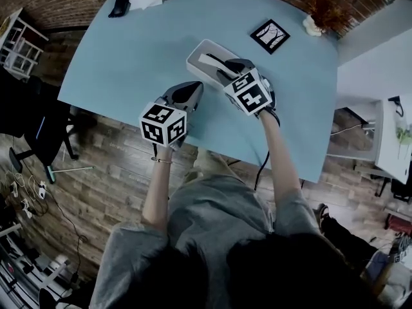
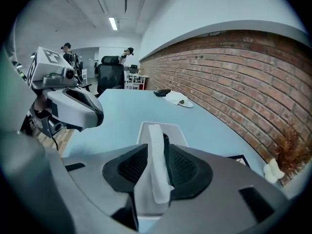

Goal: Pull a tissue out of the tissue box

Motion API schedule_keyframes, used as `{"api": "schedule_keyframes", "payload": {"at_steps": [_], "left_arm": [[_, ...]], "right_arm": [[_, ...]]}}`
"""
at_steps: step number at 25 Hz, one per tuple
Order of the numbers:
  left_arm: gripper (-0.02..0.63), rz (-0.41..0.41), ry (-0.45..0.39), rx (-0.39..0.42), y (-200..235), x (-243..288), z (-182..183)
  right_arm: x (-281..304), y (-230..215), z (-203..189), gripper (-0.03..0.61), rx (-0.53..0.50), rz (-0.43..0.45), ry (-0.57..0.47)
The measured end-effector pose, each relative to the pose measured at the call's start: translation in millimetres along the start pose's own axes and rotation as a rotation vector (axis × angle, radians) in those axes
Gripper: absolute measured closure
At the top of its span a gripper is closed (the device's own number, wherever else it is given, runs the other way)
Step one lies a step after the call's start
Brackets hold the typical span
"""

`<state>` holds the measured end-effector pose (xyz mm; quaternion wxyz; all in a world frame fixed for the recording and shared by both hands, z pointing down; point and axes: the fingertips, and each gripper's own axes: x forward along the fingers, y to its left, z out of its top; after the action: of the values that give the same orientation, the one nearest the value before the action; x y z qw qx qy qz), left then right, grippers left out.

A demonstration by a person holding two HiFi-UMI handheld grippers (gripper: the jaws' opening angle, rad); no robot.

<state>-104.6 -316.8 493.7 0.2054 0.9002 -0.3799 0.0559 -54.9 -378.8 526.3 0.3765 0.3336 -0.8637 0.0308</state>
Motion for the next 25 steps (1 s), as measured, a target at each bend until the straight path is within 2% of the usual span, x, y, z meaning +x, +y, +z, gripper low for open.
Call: {"api": "schedule_keyframes", "payload": {"at_steps": [7,9,10,14,25], "left_arm": [[0.611,0.011,0.009,-0.027,8,4,-7],[0.611,0.013,0.008,-0.031,10,5,-6],[0.611,0.014,0.006,-0.033,11,5,-6],[0.611,0.015,0.003,-0.034,15,7,-3],[0.611,0.008,-0.009,-0.023,15,13,8]], "right_arm": [[17,-7,-9,0.466,0.021,-0.001,0.042],[19,-10,-8,0.500,0.021,-0.004,0.034],[19,-12,-7,0.539,0.019,-0.007,0.032],[16,-13,-2,0.574,0.002,0.003,0.034],[7,-17,5,0.577,0.008,0.022,0.013]]}}
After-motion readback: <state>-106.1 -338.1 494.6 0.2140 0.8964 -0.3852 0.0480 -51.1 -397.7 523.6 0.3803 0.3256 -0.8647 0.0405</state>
